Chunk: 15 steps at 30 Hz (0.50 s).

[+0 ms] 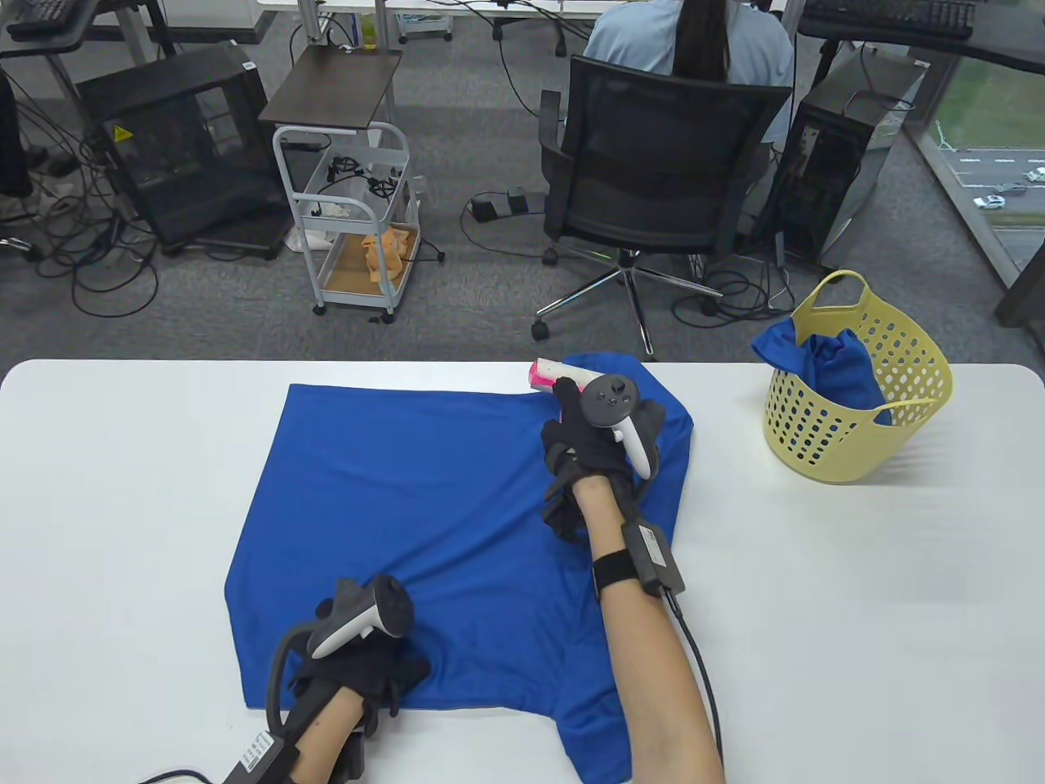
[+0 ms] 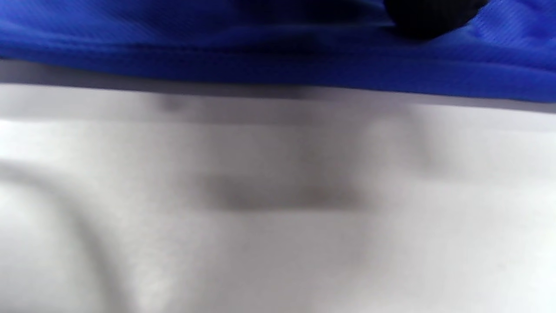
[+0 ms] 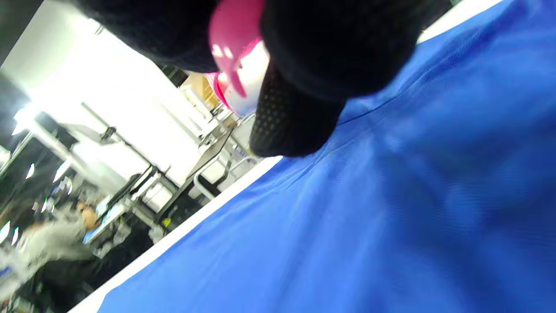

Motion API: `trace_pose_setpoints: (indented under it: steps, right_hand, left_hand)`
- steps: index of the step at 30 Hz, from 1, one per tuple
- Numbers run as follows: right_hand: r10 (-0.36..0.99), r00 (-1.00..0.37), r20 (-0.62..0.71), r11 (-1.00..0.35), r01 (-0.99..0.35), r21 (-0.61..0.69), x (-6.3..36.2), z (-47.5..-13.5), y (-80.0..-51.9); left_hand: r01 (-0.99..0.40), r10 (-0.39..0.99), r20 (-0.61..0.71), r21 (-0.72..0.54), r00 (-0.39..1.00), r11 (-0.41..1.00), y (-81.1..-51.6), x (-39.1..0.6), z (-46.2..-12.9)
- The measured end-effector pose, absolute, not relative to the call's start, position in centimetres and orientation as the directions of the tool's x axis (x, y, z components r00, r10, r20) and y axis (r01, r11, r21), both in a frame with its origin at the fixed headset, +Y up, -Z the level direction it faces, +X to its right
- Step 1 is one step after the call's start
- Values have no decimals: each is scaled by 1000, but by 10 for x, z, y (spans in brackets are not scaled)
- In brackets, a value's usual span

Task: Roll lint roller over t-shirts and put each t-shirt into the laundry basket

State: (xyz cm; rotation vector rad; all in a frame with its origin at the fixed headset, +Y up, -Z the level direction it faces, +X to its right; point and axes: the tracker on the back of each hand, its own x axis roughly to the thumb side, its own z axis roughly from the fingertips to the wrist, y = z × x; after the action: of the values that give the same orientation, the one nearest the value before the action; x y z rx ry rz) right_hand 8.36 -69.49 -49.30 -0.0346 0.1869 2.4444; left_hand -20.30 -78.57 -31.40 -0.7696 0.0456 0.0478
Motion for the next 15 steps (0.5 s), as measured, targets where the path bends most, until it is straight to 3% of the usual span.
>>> trace_pose_setpoints:
  steps: [3,8,11,15]
  right_hand:
    - [559,-829,7,-803,-539,254,69,-435,-685]
    - [528,-849,18,-802,-492,339,43,-343,-714]
    - [563,-826,0,-776,-529,344,36,-308,-732]
    - [425,-905,10,-844,-392,366,33,-279,-734]
  left_hand:
    - [-56,25,-54,-695,998,717,-786,-202,-314]
    - [-56,27,-53,-691,998,721,-786,-202,-313]
    - [-61,31,-57,-687,998,724,-787,-202,-312]
    - [-67,33,-63,-687,997,724,-787,-202,-312]
